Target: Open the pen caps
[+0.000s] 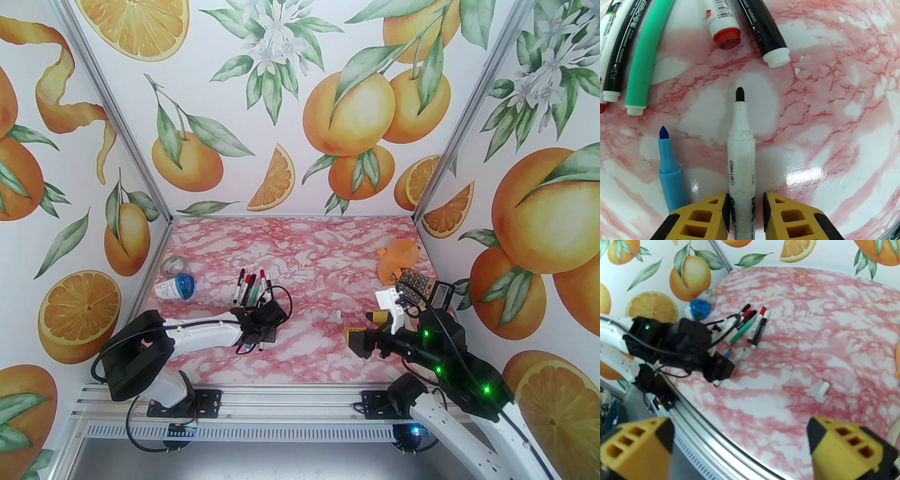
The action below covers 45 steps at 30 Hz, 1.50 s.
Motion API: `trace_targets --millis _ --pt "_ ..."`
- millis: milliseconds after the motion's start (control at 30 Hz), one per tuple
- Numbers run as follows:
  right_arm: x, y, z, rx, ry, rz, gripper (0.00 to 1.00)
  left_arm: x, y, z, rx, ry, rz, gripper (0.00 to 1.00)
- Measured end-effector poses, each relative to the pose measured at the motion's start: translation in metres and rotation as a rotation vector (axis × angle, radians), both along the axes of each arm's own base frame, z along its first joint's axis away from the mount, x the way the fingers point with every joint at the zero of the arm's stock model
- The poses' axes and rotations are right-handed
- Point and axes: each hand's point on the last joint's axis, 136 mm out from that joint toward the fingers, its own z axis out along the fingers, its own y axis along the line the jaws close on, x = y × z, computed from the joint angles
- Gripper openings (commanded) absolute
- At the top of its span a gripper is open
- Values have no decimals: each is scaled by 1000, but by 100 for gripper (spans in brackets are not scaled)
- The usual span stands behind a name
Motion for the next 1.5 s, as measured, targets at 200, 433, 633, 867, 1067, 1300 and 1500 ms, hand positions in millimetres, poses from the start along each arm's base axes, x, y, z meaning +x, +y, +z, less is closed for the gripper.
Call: trace_targets --millis 200,433,633,867,1067,1300,1500 --pt "0 0 0 -1 2 0 100 4 -3 33 -41 -56 -20 43" --pt "8 -3 -5 -28 8 -38 100 24 -18 104 -151 -165 -83 48" --pt "15 -12 -6 -52 -9 -98 100 60 14 121 -145 -173 -72 49" --pt "21 -22 -4 -67 -30 -161 100 85 35 119 -154 -132 -70 45" --pt "34 -37 3 -72 -63 -277 100 152 82 112 -146 -102 35 45" --pt "36 -39 10 -93 -107 -279 100 171 79 100 -135 -64 -10 47" --pt "28 -36 26 -70 -131 -239 100 193 86 80 -76 -23 -10 46"
